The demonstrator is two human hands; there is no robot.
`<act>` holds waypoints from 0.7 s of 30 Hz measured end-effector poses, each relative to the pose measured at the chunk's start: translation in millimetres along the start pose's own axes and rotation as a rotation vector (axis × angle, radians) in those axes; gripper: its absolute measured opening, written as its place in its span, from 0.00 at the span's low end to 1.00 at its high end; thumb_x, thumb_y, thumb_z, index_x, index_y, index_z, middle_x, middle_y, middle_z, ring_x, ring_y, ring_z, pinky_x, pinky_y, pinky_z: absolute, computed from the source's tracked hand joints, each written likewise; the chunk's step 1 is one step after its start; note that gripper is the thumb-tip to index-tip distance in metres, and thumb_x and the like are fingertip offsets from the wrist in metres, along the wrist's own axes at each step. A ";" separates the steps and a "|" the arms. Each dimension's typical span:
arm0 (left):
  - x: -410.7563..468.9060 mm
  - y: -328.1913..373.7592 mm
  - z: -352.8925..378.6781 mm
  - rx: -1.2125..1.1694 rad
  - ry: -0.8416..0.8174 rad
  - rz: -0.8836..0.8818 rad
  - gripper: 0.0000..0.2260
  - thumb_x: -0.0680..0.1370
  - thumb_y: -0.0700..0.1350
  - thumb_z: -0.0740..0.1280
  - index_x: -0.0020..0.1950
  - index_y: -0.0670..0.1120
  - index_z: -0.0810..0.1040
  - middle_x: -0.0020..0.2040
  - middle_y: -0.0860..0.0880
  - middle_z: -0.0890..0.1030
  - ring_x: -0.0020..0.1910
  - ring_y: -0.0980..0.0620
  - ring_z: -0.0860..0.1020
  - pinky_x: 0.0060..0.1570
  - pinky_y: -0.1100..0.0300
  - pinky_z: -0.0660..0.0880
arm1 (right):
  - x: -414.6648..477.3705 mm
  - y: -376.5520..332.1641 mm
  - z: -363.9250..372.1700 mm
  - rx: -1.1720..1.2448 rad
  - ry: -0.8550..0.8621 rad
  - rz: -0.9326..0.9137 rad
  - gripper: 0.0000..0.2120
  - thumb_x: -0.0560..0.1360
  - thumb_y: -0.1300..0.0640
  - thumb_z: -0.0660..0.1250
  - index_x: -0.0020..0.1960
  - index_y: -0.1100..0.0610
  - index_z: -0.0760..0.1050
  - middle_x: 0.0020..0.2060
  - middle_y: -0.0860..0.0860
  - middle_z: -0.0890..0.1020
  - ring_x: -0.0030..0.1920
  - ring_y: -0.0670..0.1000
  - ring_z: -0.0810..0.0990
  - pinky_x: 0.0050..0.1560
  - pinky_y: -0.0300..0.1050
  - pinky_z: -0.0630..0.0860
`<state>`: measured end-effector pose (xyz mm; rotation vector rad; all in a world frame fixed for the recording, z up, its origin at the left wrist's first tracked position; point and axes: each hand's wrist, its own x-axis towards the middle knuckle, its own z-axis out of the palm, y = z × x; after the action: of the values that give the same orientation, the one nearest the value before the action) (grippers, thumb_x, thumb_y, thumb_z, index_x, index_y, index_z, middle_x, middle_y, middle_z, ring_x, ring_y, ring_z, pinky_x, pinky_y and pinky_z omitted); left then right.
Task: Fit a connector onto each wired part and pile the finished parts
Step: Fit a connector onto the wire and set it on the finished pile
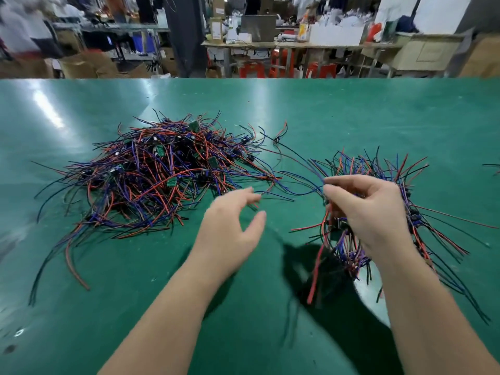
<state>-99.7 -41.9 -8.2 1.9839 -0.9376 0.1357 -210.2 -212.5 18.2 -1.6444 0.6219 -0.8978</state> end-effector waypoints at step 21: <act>18.1 -32.7 -34.4 -0.055 0.482 -0.156 0.07 0.77 0.41 0.69 0.48 0.53 0.83 0.45 0.52 0.83 0.42 0.57 0.79 0.51 0.56 0.75 | 5.0 5.2 -8.6 -0.523 0.062 -0.016 0.08 0.72 0.60 0.67 0.44 0.50 0.83 0.37 0.51 0.81 0.28 0.43 0.70 0.34 0.37 0.67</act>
<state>-56.4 -15.8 -2.9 1.8456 -0.4689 0.4712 -214.1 -222.6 15.2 -2.0914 0.9448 -0.8428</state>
